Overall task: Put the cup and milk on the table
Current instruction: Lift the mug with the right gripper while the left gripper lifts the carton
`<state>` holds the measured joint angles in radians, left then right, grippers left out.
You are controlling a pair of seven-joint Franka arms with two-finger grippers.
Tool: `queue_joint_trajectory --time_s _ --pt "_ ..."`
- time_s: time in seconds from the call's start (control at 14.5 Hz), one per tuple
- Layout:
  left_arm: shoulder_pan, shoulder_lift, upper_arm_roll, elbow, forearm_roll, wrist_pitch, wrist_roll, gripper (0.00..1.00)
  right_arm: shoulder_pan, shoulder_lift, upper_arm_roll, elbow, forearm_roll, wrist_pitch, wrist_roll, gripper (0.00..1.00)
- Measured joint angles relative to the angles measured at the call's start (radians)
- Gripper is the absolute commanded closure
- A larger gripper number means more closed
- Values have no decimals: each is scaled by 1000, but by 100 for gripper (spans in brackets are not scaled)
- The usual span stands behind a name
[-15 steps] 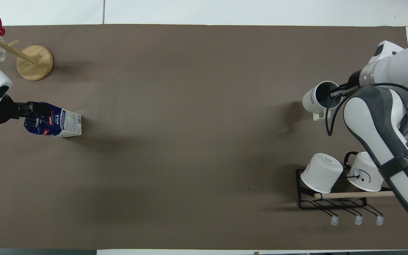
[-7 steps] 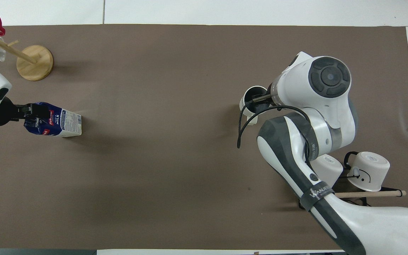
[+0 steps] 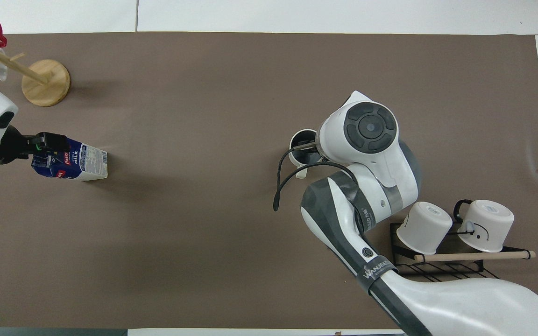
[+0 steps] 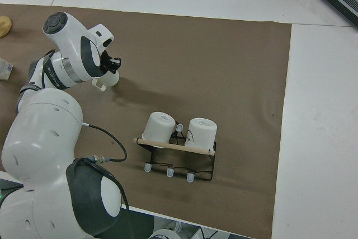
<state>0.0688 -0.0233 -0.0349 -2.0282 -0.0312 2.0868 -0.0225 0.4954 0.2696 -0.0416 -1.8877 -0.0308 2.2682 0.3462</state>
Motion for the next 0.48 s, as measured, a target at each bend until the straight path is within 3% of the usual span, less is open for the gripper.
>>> queue_joint_trajectory --time_s 0.07,0.14,0.21,0.48 --pt "0 0 0 -3 0 4 -3 57 2 4 0 -12 0 16 1 100" --pt "0 0 0 -5 0 6 -6 88 2 5 -1 -21 0 28 1 100" --pt "0 0 0 -5 0 6 -8 100 2 5 -2 -27 0 31 1 100" --pt "0 -3 0 4 0 12 -9 100 12 9 -3 -38 0 39 14 100"
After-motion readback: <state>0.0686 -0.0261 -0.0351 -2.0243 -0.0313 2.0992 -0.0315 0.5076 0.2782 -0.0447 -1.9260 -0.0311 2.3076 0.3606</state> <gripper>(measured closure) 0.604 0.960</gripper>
